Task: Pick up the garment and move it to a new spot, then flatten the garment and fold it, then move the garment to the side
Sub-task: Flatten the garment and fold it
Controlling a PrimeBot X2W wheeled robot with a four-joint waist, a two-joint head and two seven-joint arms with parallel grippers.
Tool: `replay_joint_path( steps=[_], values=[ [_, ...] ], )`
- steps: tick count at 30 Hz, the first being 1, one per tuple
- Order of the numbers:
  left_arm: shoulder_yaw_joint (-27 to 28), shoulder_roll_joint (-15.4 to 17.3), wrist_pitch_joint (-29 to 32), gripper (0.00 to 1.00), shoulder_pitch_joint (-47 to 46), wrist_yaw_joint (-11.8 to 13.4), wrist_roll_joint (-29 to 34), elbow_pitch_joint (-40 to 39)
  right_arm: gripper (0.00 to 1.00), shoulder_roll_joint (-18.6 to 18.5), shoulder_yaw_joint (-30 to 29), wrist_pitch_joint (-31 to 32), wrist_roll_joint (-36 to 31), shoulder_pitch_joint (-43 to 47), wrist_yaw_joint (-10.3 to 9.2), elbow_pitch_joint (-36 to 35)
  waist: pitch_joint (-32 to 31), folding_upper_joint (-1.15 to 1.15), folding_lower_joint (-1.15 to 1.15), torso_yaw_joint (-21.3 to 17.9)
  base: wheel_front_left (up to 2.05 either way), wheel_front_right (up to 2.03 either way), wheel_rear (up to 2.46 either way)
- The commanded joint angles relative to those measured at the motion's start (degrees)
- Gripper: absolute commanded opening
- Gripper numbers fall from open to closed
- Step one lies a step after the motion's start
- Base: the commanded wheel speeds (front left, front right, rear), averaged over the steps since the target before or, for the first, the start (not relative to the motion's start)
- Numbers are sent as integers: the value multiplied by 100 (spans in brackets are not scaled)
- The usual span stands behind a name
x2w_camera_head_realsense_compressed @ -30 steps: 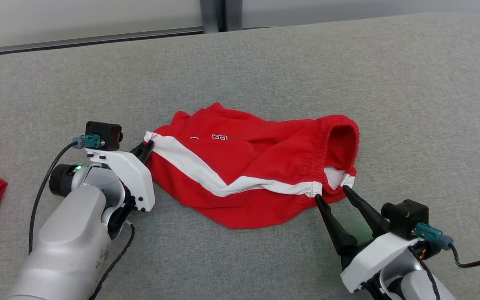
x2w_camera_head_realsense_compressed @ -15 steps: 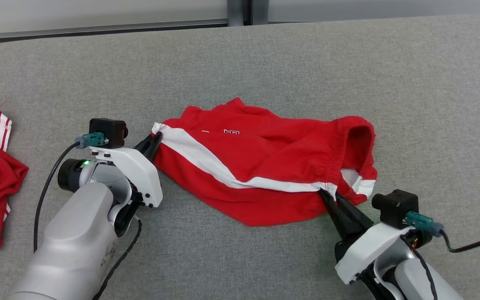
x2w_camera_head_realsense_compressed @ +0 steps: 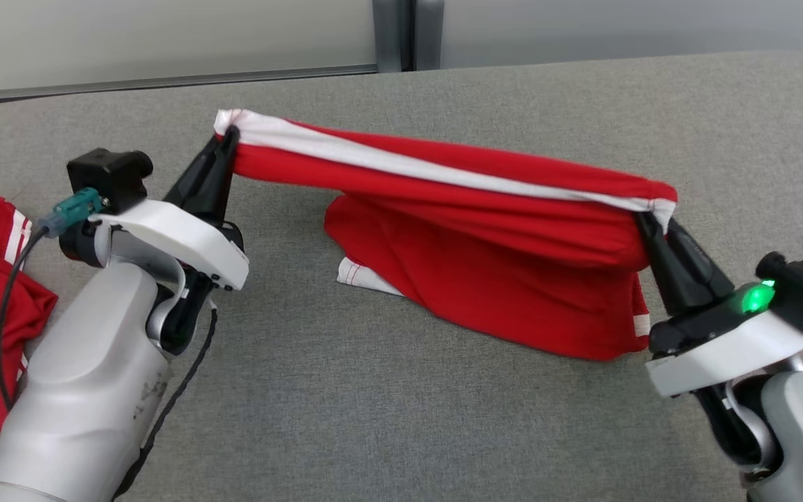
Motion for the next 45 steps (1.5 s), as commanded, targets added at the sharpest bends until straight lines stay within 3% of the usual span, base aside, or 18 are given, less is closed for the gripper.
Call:
replay_joint_path(
  steps=[1, 5, 11, 16, 22, 30, 36, 45],
  values=[
    [155, 205, -78, 0, -9, 150, 62, -412, 0, -161, -197, 64, 26, -118, -5, -289, -141, 0, 0, 35, 0, 0, 0],
    [294, 375, -107, 0, 1, 377, 196, -1184, 0, -343, -535, 232, -45, -242, -9, -665, -311, 0, 0, 47, 0, 0, 0],
    [407, 722, 58, 0, 104, 921, 469, -2766, 0, -597, -1174, 681, -30, -495, -10, -1308, -607, 0, 0, 36, 0, 0, 0],
    [421, 878, 436, 0, 233, 1255, 473, -3659, 0, -561, -1528, 966, -41, -576, -11, -1593, -654, 0, 0, -1, 0, 0, 0],
    [412, 849, 720, 0, 13, 1307, 358, -3939, 0, -449, -1633, 1131, 48, -872, -10, -1584, -380, 0, 0, -58, 0, 0, 0],
    [464, 378, 556, 0, -1402, 932, 352, -2877, 0, -428, -1426, 1055, 249, -2310, -8, -907, 380, 0, 0, -52, 0, 0, 0],
    [646, -105, -26, 0, -2820, 673, 602, -1257, 0, -211, -921, 598, 306, -3929, -8, 407, 698, 0, 0, -72, 0, 0, 0],
    [706, -660, -130, 0, -2622, 390, 969, 520, 0, 337, 91, -234, 317, -4420, -6, 2652, 1052, 0, 0, 10, 0, 0, 0]
  ],
)
